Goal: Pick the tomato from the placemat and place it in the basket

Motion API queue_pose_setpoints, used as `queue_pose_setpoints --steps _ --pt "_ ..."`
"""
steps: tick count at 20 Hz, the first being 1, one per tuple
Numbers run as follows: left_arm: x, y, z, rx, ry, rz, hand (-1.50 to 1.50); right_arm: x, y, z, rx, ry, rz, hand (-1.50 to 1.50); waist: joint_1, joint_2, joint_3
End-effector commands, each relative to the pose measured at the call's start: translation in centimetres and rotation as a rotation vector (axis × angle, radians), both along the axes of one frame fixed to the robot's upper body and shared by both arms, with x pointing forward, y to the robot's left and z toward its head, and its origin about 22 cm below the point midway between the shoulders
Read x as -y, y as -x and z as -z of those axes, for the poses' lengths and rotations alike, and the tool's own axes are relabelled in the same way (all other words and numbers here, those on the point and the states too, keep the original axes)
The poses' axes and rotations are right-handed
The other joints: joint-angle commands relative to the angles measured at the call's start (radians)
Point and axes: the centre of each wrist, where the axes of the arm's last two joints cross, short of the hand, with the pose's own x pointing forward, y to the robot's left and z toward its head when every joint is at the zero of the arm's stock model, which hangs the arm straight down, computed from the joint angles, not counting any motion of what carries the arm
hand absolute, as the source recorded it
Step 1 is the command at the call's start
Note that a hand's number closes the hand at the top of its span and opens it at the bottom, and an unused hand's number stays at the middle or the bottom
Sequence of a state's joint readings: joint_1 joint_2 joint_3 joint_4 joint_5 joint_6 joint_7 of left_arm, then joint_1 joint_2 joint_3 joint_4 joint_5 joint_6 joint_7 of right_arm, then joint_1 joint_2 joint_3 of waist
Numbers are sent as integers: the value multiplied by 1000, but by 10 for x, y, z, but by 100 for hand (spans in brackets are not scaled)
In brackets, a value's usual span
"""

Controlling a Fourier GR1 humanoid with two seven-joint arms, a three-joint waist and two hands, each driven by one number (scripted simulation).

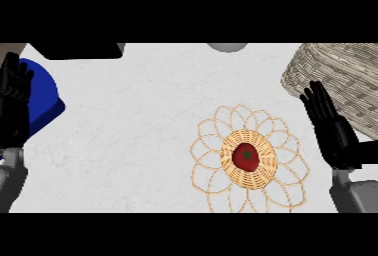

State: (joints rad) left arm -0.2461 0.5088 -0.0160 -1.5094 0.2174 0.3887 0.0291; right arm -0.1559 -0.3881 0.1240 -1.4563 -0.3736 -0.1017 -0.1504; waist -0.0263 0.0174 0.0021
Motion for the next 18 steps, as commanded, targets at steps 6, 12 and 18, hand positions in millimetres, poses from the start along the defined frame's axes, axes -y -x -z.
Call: queue_pose_setpoints --steps 6,12,18 --pt "-5 12 54 -331 64 134 0 47 -39 -83 415 -130 28 150 23 -8 -1" --pt "10 7 51 -377 108 227 0 -90 -19 -44 526 462 -197 -150 59 -14 -5" --pt "-4 14 60 -400 119 201 0 -180 -3 -74 398 441 -48 -150 29 -25 -5"
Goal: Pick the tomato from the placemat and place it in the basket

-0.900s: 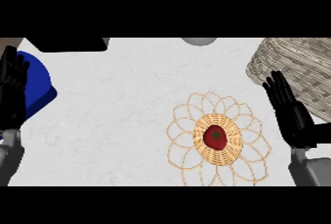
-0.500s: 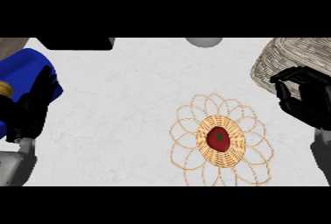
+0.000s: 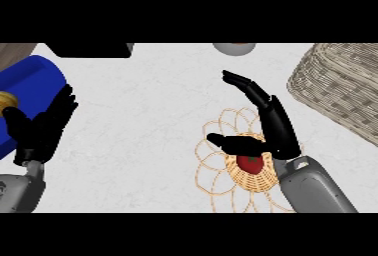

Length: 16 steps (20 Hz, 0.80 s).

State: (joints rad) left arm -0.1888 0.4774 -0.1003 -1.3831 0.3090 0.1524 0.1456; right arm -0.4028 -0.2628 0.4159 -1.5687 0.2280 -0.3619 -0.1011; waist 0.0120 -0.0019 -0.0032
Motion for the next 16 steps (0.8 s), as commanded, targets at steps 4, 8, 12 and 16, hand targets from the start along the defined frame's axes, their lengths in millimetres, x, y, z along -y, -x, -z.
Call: queue_pose_setpoints --steps 4,8,12,16 --pt "-4 -7 2 -39 8 -31 0 -48 9 -56 -217 181 125 -150 -37 -12 -2" --pt "-1 2 2 -40 -1 -22 0 -13 -16 -79 -286 506 361 -150 -37 -26 -5" --pt "-6 2 7 -43 11 -31 0 -4 -19 -131 -360 642 558 -150 -50 -23 -4" --pt "-9 -1 2 -25 18 -35 0 -10 0 -189 -461 722 517 -150 -42 -18 -1"
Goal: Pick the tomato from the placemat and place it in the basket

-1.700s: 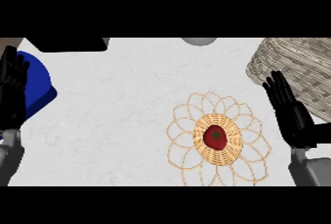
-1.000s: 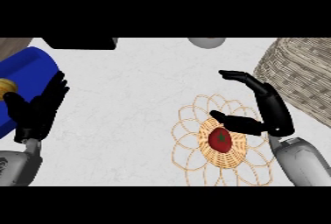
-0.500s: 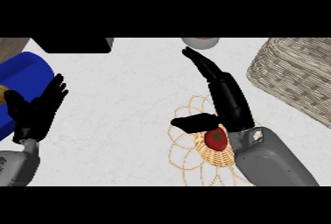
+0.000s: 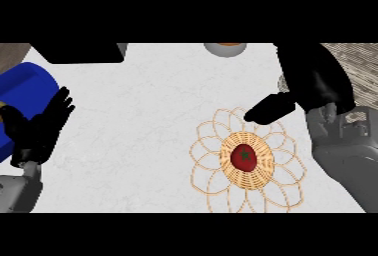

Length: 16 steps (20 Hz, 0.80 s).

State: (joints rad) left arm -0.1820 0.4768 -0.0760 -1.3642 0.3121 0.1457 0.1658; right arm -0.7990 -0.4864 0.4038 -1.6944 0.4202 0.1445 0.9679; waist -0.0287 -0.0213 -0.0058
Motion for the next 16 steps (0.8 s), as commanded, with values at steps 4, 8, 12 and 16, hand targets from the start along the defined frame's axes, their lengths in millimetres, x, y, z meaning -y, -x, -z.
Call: queue_pose_setpoints --steps 4,8,12,16 --pt "-3 3 -2 9 3 11 0 15 2 -51 -284 61 -2 -150 18 11 4" --pt "-8 3 -5 14 -1 2 0 30 30 -58 -336 43 -48 -150 -4 7 4" --pt "-16 8 12 -7 -5 -8 0 63 60 -70 -321 -67 -91 -150 -14 10 5" --pt "2 2 -4 12 9 28 0 75 92 -63 -228 -159 -52 -150 4 13 5"
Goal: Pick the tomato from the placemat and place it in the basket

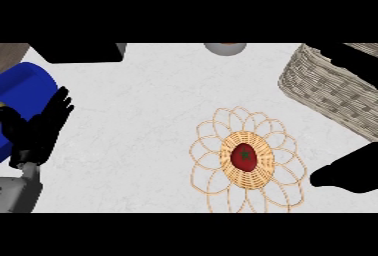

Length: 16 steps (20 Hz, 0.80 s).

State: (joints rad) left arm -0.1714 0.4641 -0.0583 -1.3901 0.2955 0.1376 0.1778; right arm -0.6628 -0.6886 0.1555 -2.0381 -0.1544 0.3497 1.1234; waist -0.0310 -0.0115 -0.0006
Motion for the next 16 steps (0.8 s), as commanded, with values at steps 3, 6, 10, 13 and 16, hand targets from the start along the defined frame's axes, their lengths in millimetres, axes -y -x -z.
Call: queue_pose_setpoints --steps 3,6,10,13,16 --pt "10 -9 -3 6 9 7 0 11 49 14 0 -49 109 -150 14 7 1" --pt "-8 4 -13 1 -4 12 0 17 63 54 -5 -29 116 -150 19 7 2" --pt "9 -9 3 15 8 33 0 0 62 79 44 -45 128 -150 27 11 1" --pt "21 -15 -4 6 1 25 0 12 46 121 56 -40 138 -150 26 13 2" --pt "-6 -3 -15 23 -6 24 0 -4 43 153 94 -51 140 -150 34 12 1"
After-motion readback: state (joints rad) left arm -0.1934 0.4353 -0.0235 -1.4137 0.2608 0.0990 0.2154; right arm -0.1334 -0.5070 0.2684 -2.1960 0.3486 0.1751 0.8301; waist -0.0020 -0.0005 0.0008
